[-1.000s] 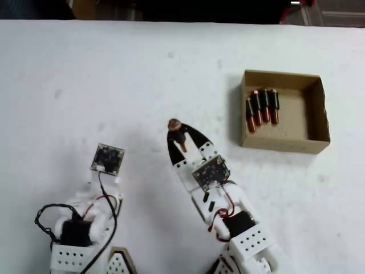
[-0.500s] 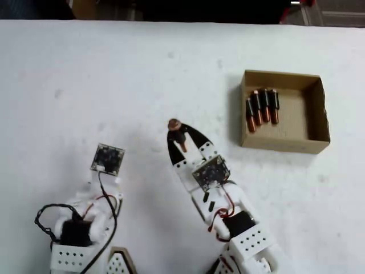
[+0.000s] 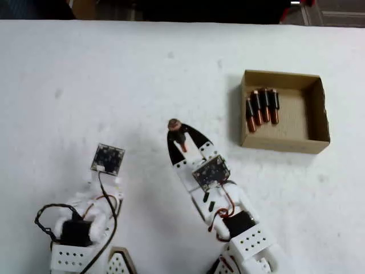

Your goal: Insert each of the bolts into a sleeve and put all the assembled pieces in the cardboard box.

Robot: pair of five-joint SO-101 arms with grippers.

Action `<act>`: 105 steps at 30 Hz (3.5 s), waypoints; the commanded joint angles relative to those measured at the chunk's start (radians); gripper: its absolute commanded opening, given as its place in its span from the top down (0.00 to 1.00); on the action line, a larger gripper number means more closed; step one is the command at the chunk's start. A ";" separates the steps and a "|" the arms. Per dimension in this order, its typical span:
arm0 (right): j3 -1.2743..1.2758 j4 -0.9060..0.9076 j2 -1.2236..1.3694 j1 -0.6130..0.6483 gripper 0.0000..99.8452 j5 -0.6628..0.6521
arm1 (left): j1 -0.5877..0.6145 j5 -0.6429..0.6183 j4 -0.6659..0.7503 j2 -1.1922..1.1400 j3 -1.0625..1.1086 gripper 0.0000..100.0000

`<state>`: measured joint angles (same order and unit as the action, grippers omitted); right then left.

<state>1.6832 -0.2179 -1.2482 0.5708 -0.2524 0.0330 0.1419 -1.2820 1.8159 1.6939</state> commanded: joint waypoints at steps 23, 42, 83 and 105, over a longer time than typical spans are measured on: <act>0.009 -0.004 -0.013 -0.012 0.98 -0.002 | -0.010 0.011 -0.006 0.012 -0.002 0.98; -0.037 -0.002 -0.018 -0.338 0.98 -0.002 | -0.008 0.015 -0.006 0.012 -0.002 0.98; -0.761 0.789 -0.007 -0.840 0.98 -0.166 | -0.008 0.015 -0.006 0.012 -0.002 0.98; -1.387 0.794 1.059 -0.842 0.98 -0.166 | -0.008 0.015 -0.006 0.012 -0.002 0.98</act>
<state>0.4342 0.5738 -0.2723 -0.2624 -0.4104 0.0330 0.1419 -1.2820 1.8159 1.6939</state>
